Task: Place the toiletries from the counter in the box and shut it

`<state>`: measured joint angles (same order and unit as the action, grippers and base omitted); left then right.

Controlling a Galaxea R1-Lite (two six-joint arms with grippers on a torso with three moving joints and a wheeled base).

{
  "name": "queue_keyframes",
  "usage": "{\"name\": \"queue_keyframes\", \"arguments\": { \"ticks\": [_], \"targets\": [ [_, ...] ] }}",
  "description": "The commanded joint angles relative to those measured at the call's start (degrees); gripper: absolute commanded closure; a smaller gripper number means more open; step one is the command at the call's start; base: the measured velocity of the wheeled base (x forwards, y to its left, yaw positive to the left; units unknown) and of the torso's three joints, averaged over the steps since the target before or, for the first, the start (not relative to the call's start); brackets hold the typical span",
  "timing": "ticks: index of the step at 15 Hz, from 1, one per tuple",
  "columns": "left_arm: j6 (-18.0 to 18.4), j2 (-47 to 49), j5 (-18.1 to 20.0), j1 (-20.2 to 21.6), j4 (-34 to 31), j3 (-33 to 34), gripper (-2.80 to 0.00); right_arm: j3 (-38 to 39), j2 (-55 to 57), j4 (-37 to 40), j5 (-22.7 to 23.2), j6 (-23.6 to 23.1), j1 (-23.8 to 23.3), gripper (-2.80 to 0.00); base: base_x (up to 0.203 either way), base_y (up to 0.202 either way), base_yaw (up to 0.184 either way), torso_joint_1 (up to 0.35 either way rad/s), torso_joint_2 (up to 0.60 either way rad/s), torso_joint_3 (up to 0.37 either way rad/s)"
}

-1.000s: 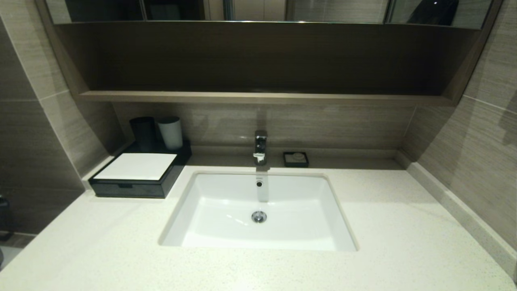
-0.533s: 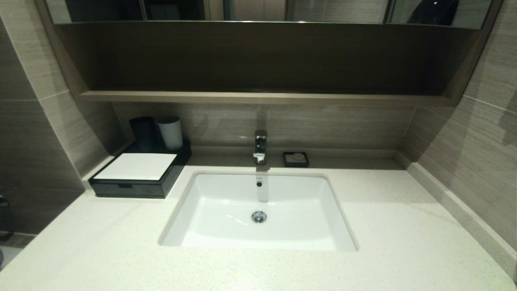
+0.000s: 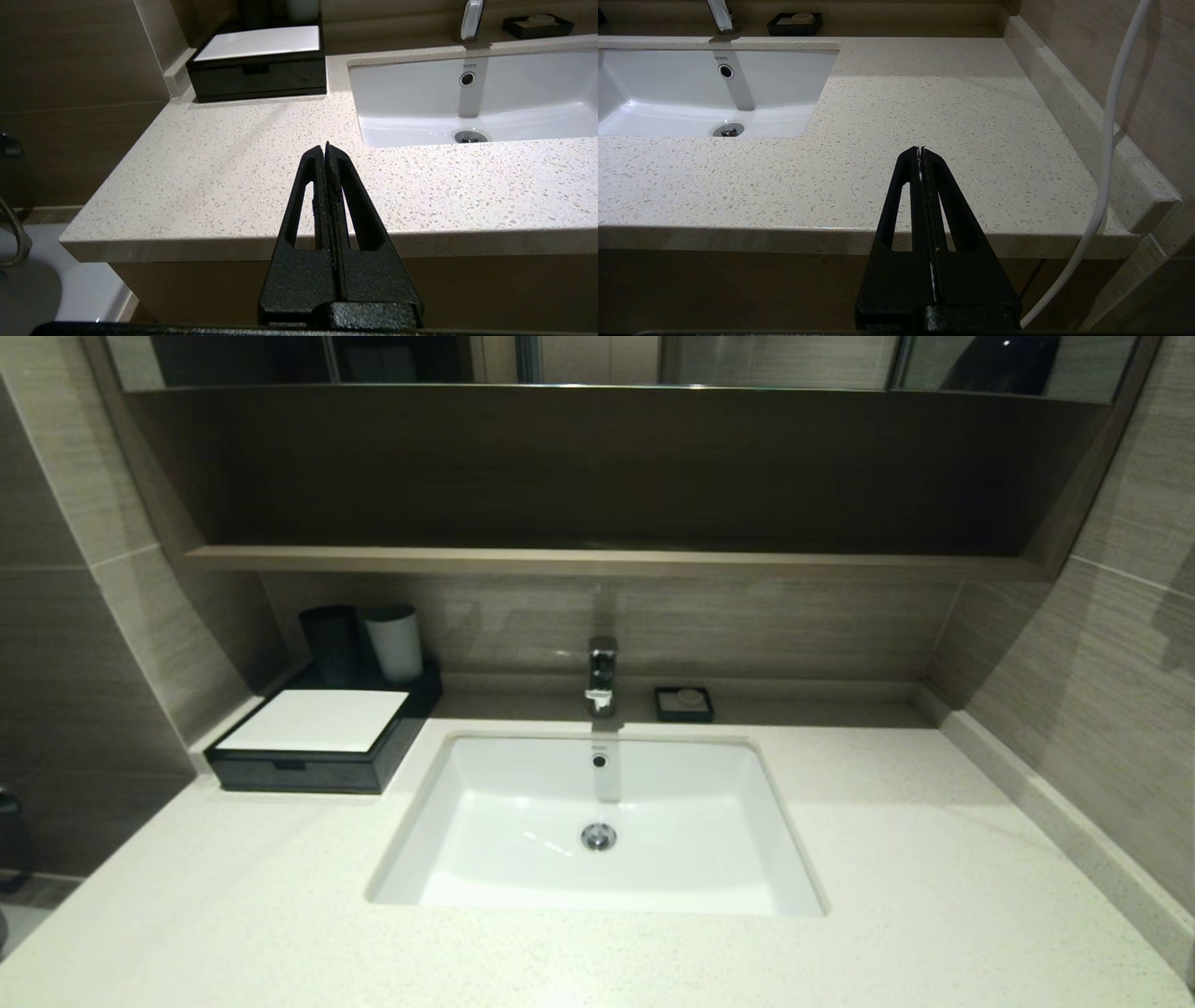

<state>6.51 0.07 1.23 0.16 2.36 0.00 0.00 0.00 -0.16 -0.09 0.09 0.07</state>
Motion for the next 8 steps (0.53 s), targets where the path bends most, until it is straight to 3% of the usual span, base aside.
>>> {"name": "queue_keyframes", "arguments": {
  "ticks": [1, 5, 8],
  "targets": [
    [-1.33, -0.07, 0.00, 0.02, 0.01, 1.05, 0.00, 0.09, -0.09, -0.02, 0.00, 0.00, 0.01, 0.00, 0.000, 0.000, 0.000, 0.000, 0.00, 0.000],
    [-1.73, 0.01, -0.09, 0.02, 0.01, 1.05, 0.00, 0.09, -0.09, -0.02, 0.00, 0.00, 0.01, 0.00, 0.000, 0.000, 0.000, 0.000, 0.00, 0.000],
    [-4.43, 0.01, -0.52, 0.02, 0.19, 1.05, 0.00, 0.09, -0.09, -0.02, 0.00, 0.00, 0.01, 0.00, 0.000, 0.000, 0.000, 0.000, 0.00, 0.000]
  ]
}}
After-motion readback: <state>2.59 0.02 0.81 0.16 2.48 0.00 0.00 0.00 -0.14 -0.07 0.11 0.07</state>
